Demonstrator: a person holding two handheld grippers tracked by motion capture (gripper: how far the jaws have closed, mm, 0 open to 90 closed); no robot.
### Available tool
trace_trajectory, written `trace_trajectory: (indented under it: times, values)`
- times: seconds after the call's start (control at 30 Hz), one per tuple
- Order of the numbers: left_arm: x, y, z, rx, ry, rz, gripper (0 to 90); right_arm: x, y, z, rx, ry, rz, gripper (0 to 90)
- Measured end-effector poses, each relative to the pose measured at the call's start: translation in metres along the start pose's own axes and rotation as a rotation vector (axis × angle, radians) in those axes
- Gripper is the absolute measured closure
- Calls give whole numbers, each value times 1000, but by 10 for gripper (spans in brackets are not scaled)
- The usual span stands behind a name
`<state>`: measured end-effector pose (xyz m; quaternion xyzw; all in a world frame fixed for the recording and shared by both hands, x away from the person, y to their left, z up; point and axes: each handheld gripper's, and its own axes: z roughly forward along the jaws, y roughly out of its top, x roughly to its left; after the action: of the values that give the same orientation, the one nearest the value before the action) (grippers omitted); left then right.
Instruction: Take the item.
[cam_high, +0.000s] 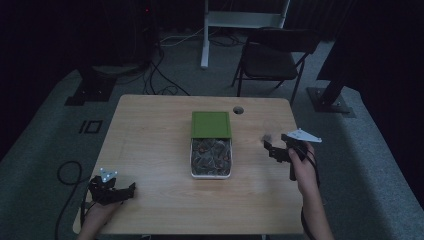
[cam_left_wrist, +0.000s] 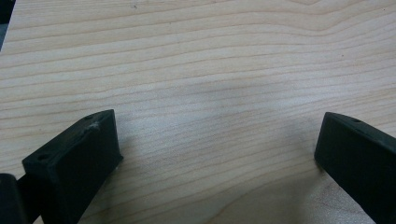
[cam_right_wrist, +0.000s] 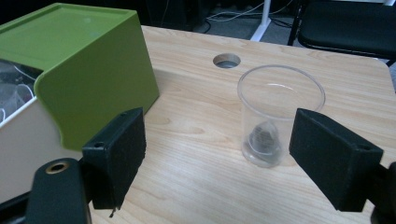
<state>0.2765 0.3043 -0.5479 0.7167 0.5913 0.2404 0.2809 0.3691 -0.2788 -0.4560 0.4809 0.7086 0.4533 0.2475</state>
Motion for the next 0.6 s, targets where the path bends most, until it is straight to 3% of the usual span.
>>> trace_trajectory:
  times: [0.33,0.6]
  values:
    - [0,0,0,0,0,0,5,1,-17,-8,-2,6,18,185]
    - [0,0,0,0,0,0,5,1,-39,-10,50,18,7,186]
